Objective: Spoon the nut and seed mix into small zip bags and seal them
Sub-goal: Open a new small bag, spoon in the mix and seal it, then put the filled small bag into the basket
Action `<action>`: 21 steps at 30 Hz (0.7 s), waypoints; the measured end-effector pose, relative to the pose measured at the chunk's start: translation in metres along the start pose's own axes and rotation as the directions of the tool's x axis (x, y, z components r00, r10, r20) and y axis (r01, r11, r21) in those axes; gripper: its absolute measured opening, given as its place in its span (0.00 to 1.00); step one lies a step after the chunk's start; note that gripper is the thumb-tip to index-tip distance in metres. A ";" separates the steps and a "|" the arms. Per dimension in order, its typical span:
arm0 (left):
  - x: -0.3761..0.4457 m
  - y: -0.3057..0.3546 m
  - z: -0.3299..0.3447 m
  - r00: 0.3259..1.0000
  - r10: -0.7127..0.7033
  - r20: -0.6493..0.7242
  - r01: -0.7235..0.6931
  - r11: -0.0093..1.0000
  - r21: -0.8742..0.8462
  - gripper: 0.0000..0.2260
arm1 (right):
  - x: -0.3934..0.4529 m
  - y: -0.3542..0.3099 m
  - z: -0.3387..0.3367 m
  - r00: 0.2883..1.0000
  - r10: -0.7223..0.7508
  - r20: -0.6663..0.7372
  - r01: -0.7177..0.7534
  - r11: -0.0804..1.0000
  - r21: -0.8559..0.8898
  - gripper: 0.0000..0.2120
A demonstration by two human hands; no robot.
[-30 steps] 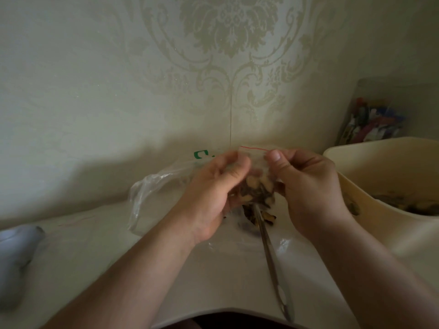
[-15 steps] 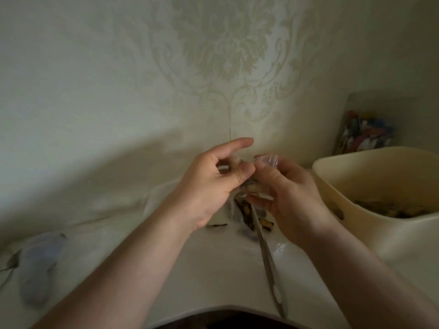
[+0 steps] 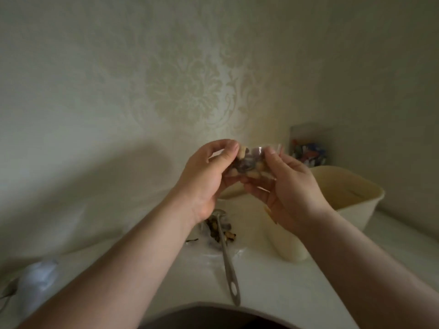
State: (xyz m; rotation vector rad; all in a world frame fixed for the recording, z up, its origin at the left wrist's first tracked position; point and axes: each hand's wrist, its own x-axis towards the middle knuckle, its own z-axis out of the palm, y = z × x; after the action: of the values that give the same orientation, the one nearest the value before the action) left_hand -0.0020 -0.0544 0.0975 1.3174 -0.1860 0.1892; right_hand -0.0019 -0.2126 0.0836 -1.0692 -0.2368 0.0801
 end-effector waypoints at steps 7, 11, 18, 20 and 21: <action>0.025 -0.027 0.068 0.998 0.056 -0.030 -0.040 0.921 0.387 0.03 | 0.029 -0.057 -0.076 0.993 0.063 0.098 -0.004 0.862 -0.507 0.12; 0.039 -0.050 0.062 0.984 0.127 0.126 -0.167 0.396 0.903 0.06 | 0.049 -0.053 -0.105 0.990 0.138 0.012 -0.072 0.586 -0.807 0.06; 0.053 -0.065 0.056 0.982 0.017 0.186 -0.184 -0.089 0.979 0.09 | 0.067 -0.024 -0.098 0.919 0.348 -0.183 -0.228 0.092 -0.969 0.05; 0.055 -0.068 0.054 0.979 0.037 0.202 -0.200 -0.060 0.978 0.09 | 0.073 -0.012 -0.101 0.904 0.378 -0.200 -0.239 0.057 -0.969 0.07; 0.054 -0.069 0.051 0.976 0.058 0.211 -0.209 -0.029 0.977 0.10 | 0.075 -0.009 -0.102 0.903 0.377 -0.204 -0.228 0.018 -0.973 0.08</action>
State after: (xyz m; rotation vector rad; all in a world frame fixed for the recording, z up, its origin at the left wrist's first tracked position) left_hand 0.0654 -0.1190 0.0576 2.8923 -0.2898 0.4882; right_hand 0.0944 -0.2914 0.0565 -2.5895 -0.1224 0.4398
